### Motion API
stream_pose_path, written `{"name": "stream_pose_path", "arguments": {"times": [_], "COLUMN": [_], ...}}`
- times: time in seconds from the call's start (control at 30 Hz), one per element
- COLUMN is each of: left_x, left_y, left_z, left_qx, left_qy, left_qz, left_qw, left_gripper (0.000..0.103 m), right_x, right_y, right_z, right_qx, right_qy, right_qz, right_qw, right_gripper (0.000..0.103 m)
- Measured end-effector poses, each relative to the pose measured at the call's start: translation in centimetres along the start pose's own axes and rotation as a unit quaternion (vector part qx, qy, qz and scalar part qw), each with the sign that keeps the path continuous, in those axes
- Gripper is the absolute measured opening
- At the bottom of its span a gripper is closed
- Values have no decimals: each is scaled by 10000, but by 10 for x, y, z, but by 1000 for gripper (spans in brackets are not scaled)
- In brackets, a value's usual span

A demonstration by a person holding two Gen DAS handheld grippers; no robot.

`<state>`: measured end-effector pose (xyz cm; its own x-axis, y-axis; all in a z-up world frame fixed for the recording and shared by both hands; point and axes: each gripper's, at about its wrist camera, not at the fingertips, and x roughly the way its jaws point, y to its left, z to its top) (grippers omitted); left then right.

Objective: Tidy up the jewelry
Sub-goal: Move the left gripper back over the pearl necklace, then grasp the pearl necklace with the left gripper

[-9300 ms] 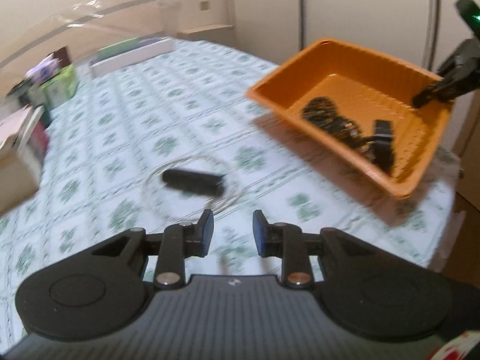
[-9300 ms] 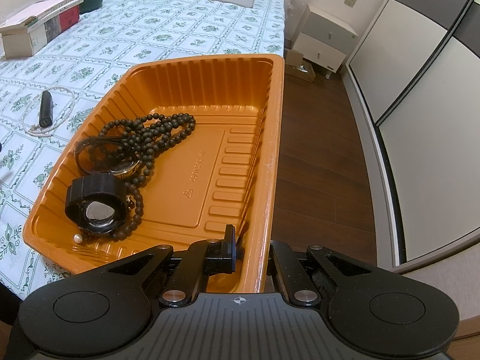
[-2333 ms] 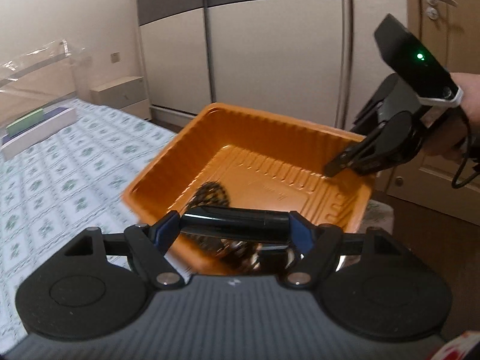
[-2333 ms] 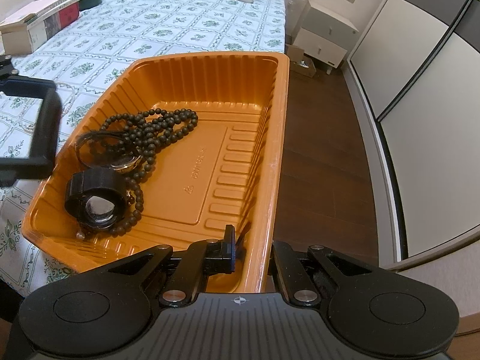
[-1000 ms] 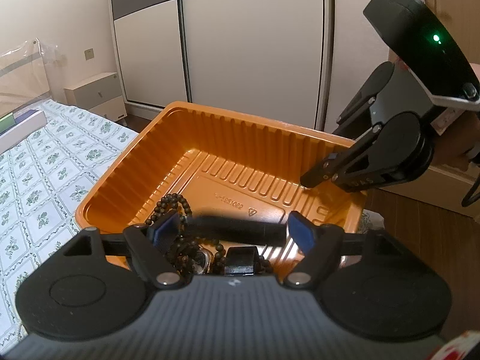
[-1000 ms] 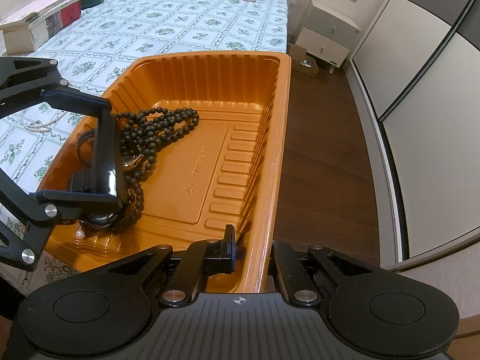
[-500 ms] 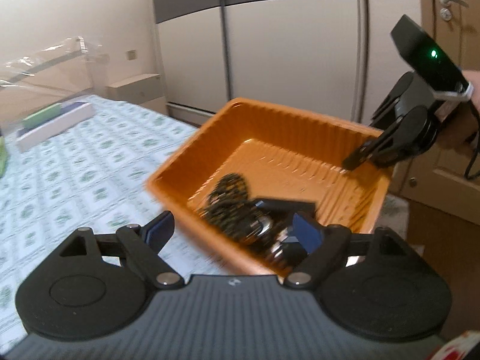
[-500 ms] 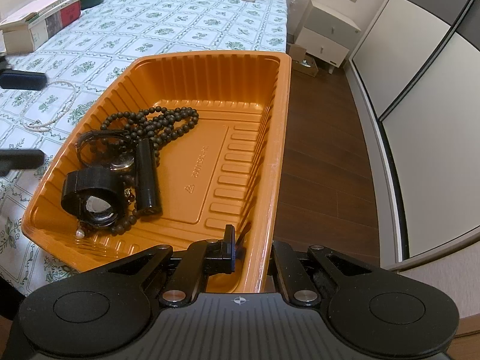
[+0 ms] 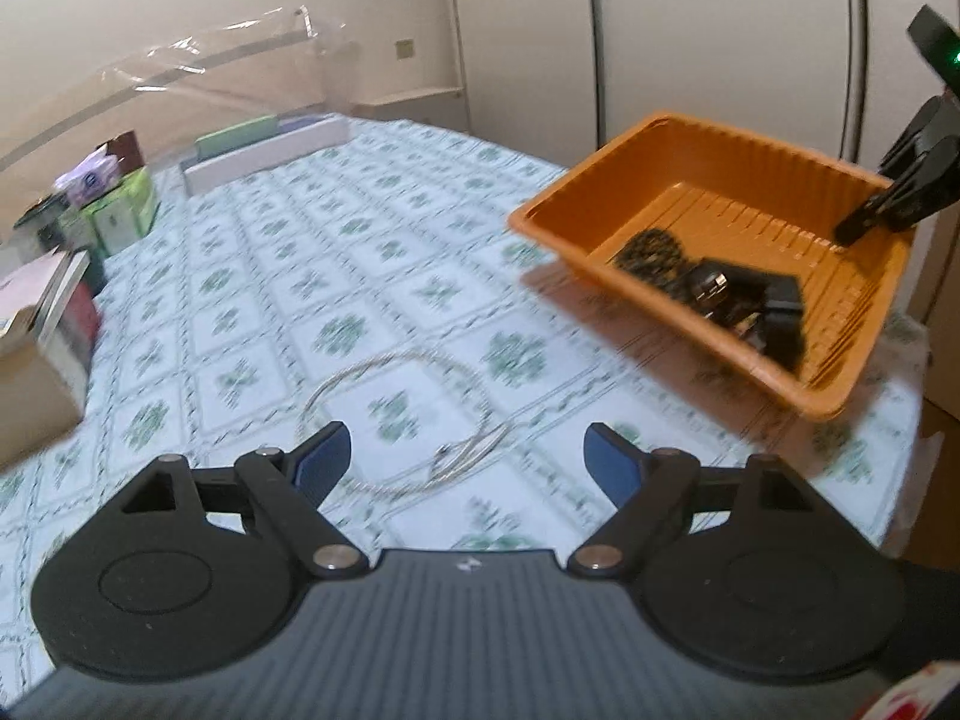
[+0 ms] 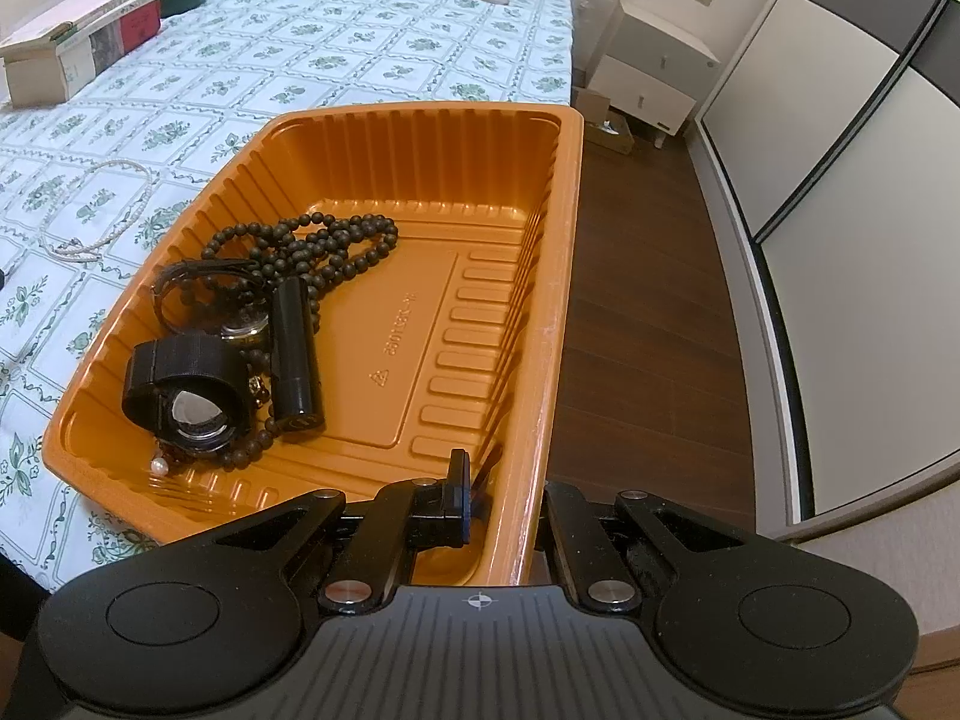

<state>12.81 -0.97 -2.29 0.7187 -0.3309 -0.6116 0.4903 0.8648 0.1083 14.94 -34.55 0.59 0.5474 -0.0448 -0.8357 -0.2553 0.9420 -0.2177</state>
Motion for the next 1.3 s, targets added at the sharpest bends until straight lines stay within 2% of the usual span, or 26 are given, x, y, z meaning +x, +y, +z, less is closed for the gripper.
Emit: {"name": "stream_pose_path", "arguments": {"times": [0.23,0.3,0.43,0.5,0.63,0.87,1.13,1.2,1.27,1.3], "left_x": [12,17,32,40,59,87,95,96,95,95], "left_y": [8,7,2,-2,-8,-9,-6,-5,-4,-4], "left_z": [-2,0,8,13,18,18,15,16,17,17], "left_qx": [-93,-109,-104,-101,-98,-125,-183,-197,-215,-204], "left_qy": [137,140,136,143,234,478,480,492,516,508], "left_qz": [-22,-37,-135,-190,-257,-189,-207,-264,-259,-225], "left_qw": [9999,9998,9998,9997,9993,9986,9985,9982,9981,9982], "left_gripper": [75,69,52,51,41,19,15,12,2,2], "right_x": [0,0,0,0,1,3,3,4,4,4], "right_y": [0,0,-1,-1,-2,-4,-4,-3,-3,-3], "right_z": [0,0,-1,-1,-2,-3,-2,-2,-2,-2], "right_qx": [2,3,14,11,17,58,56,59,59,57], "right_qy": [5,6,9,10,19,32,41,44,44,45], "right_qz": [1,0,7,7,14,40,33,25,21,21], "right_qw": [10000,10000,10000,10000,10000,10000,10000,10000,10000,10000], "right_gripper": [4,4,4,4,4,4,4,4,4,4]}}
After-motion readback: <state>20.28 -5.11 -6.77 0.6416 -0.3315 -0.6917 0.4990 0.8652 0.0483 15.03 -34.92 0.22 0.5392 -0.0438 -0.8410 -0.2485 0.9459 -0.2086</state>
